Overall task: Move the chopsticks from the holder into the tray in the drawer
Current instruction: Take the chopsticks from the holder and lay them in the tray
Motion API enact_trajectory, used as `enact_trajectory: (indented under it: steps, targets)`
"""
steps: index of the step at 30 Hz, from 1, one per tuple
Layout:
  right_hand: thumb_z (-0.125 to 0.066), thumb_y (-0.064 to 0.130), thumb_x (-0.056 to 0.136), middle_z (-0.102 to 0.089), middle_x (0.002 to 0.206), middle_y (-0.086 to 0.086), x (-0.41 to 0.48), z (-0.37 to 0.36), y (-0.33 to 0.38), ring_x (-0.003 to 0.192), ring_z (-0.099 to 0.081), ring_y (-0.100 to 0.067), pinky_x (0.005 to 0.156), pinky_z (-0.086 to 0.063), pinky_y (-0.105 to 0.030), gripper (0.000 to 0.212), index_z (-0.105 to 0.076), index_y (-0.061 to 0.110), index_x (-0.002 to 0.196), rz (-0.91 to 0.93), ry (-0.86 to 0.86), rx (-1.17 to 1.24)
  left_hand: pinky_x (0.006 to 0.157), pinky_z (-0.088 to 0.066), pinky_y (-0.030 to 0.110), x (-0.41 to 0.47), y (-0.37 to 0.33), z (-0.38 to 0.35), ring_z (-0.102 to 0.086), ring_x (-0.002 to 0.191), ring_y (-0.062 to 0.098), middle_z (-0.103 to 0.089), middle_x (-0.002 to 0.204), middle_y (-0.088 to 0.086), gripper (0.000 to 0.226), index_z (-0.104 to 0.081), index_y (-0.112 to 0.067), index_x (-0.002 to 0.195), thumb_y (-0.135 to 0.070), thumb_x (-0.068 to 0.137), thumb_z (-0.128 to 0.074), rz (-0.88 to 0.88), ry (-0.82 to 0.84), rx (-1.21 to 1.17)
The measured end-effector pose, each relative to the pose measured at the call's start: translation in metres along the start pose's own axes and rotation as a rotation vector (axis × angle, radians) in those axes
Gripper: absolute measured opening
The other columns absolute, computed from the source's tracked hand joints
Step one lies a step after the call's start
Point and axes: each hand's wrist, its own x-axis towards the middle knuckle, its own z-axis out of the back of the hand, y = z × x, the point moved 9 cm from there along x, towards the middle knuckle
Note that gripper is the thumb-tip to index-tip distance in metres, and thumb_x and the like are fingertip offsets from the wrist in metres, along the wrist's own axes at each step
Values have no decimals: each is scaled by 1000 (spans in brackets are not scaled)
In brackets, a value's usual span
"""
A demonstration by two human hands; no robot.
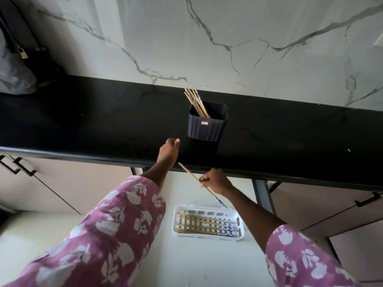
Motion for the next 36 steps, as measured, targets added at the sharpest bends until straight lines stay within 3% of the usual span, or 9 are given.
enact_trajectory:
  steps: [5,9,12,13,14,16,17,20,36]
  targets:
    - [-66,11,82,-71,111,-13,-12,-67,-32,105,-64,-29,91,-49,-31,23,-72,10,104,-7,139,-185,115,-21,45,20,32,3,-25,141,30,-28,153,12,61,-32,-10,144,-38,93,-51,-15,64,430]
    - [-55,3,83,-70,108,-14,-16,-102,-49,101,-65,-33,88,-53,-36,26,-72,12,101,13,196,-315,113,-1,58,31,59,1,1,146,32,-1,160,4,72,-18,-22,149,-42,90,-54,111,168,661]
    - [-52,1,81,-68,96,-18,-18,-116,-53,94,-65,-37,76,-50,-34,21,-70,11,86,37,226,-420,110,-1,62,38,68,1,6,145,36,6,160,1,79,-9,-28,150,-46,88,-55,186,200,674]
    - [-52,1,80,-63,87,-17,-18,-122,-54,90,-64,-36,70,-47,-33,6,-55,-3,80,72,242,-464,110,-1,63,41,69,0,9,145,36,9,160,1,81,-6,-29,150,-46,88,-55,213,217,673]
    - [-50,1,80,-56,80,-15,-19,-126,-57,87,-63,-35,67,-43,-31,17,-43,11,68,66,239,-482,109,-2,65,41,68,-1,12,144,37,11,159,1,83,-3,-30,150,-46,88,-55,230,230,671]
    - [-45,4,84,-53,85,-18,-19,-134,-62,91,-62,-34,70,-44,-33,18,-54,15,74,88,245,-527,107,-2,67,45,66,-4,16,142,40,16,158,3,88,3,-33,150,-49,86,-57,271,274,664]
    - [-42,6,87,-58,95,-21,-18,-137,-62,98,-62,-35,76,-47,-35,18,-60,4,86,101,251,-549,106,-2,68,47,66,-6,17,141,42,19,158,5,92,5,-34,149,-52,84,-58,290,294,655]
    - [-41,6,90,-61,112,-21,-12,-141,-65,106,-60,-37,82,-48,-38,23,-62,2,101,105,256,-577,104,-1,70,46,67,-11,21,138,47,25,155,5,101,10,-36,147,-64,78,-57,306,336,662]
    - [-41,-4,88,-63,115,-20,-14,-155,-63,111,-59,-37,86,-48,-41,29,-63,2,104,160,290,-681,104,-1,72,39,60,-13,24,136,51,29,154,0,102,17,-36,146,-67,79,-53,312,385,682]
